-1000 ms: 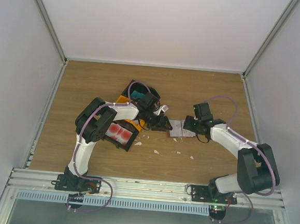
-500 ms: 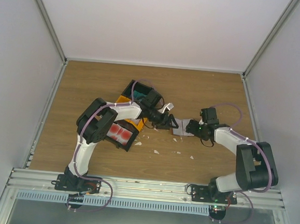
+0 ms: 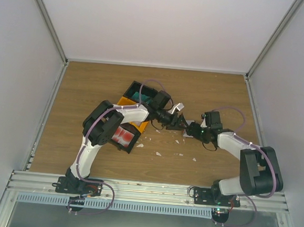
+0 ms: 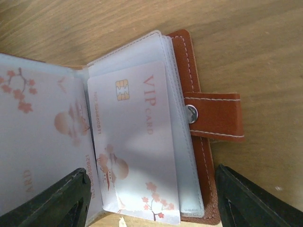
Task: Put the credit cards into the card holder
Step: Close the card holder at the center of the board.
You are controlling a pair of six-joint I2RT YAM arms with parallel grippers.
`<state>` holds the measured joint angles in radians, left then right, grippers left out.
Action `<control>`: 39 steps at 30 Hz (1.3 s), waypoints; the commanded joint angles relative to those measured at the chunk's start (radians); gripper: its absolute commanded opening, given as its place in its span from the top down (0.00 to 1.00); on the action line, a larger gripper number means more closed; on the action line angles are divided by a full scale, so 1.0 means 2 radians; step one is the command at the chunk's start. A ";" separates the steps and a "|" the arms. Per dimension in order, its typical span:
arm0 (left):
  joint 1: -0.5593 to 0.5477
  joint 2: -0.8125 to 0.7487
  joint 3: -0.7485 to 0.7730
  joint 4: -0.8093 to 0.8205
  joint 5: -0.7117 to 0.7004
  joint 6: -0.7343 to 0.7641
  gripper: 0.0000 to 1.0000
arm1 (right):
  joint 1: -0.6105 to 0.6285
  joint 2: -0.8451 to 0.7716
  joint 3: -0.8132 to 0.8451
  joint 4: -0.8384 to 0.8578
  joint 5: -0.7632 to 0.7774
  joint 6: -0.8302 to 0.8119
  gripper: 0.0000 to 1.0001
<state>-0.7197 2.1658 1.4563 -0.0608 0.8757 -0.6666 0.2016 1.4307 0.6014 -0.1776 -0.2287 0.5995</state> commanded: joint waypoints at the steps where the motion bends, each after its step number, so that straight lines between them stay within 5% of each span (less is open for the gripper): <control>1: -0.012 0.014 0.015 0.058 0.013 -0.016 0.30 | -0.002 -0.031 -0.018 -0.015 0.025 0.019 0.28; 13: -0.024 0.027 0.046 0.066 0.010 -0.026 0.30 | -0.004 -0.190 -0.042 -0.070 0.147 0.065 0.26; 25: -0.034 0.070 0.095 0.065 -0.019 -0.027 0.31 | -0.007 -0.200 -0.038 -0.071 0.136 0.046 0.25; 39: -0.035 0.100 0.113 0.083 -0.082 -0.033 0.59 | -0.018 -0.125 0.000 -0.065 0.141 0.017 0.30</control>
<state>-0.7795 2.3276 1.6413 0.0807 0.7494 -0.7467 0.1837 1.1580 0.5568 -0.3218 0.0193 0.6582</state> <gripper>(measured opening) 0.448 0.714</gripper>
